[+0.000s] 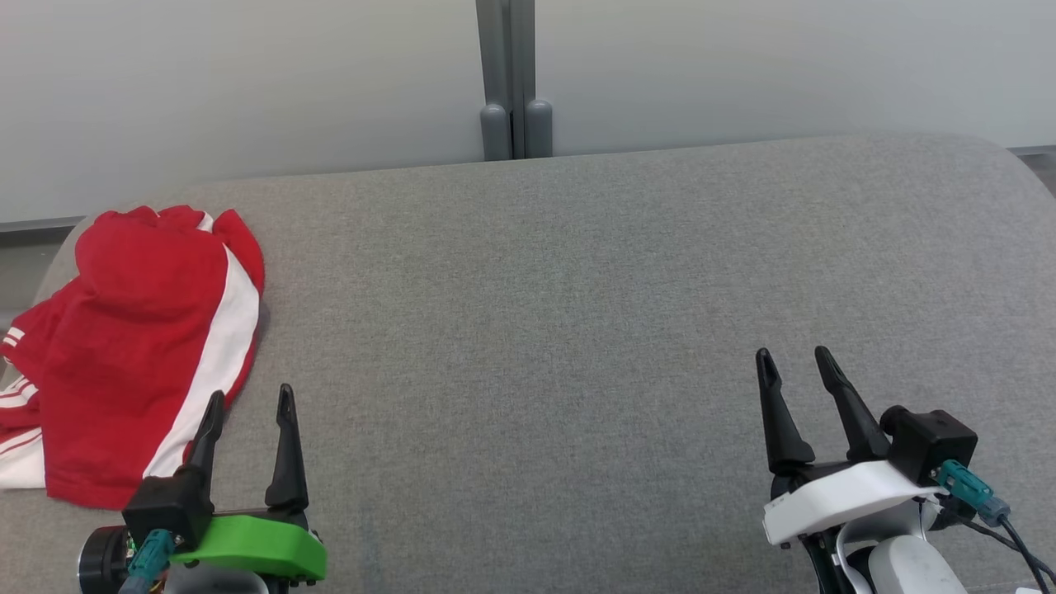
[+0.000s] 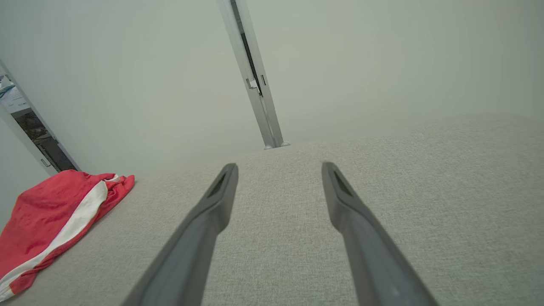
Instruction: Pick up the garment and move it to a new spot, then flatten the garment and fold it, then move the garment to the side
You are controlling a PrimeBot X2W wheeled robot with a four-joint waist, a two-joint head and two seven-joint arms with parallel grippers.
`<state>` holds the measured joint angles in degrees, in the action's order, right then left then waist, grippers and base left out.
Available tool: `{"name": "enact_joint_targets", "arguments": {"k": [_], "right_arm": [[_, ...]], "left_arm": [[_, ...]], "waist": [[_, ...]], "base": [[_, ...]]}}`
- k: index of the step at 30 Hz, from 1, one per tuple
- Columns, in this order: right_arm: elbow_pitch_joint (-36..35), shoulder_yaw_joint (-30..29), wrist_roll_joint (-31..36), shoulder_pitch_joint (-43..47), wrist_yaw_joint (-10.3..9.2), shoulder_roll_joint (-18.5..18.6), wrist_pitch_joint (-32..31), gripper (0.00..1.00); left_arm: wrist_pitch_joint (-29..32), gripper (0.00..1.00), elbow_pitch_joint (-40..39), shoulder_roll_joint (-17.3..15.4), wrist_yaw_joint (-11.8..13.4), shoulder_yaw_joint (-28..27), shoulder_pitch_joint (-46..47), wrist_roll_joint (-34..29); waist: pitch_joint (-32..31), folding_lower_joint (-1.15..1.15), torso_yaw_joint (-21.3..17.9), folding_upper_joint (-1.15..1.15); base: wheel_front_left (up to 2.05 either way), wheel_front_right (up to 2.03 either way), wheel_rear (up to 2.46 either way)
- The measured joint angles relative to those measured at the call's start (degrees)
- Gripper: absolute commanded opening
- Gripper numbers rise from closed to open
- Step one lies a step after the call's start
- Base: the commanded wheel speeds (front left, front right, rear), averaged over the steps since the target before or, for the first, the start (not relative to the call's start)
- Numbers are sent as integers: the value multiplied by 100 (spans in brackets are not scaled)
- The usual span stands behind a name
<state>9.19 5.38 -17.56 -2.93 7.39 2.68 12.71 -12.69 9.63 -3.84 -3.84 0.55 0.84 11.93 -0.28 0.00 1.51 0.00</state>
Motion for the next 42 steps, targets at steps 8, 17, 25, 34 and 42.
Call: {"name": "enact_joint_targets", "arguments": {"k": [8, 17, 25, 34, 42], "right_arm": [[-1, -16, 357, 3, 1, 3, 77, 100], [53, 3, 670, 18, 1, 5, 178, 100], [216, 46, 798, 16, 9, 8, 235, 100], [371, 75, 684, 14, 9, 9, 234, 100], [441, 52, 653, 2, 9, 9, 193, 100]], "left_arm": [[-91, 100, 30, -36, 15, 16, -21, -291], [-178, 100, 65, -40, 5, 54, -26, -513], [-204, 100, 109, -44, -20, 67, -30, -569], [4, 100, -62, -34, -20, 44, -116, -280], [80, 100, -114, -48, 4, 60, -145, -238]], "waist": [[-17, 0, 4, 0], [-39, 0, 15, 0], [-94, 0, 27, 0], [-137, 0, 20, 0], [-135, 0, 28, 0]], "base": [[0, 0, 0], [0, 0, 0], [0, 0, 0], [0, 0, 0], [0, 0, 0]]}}
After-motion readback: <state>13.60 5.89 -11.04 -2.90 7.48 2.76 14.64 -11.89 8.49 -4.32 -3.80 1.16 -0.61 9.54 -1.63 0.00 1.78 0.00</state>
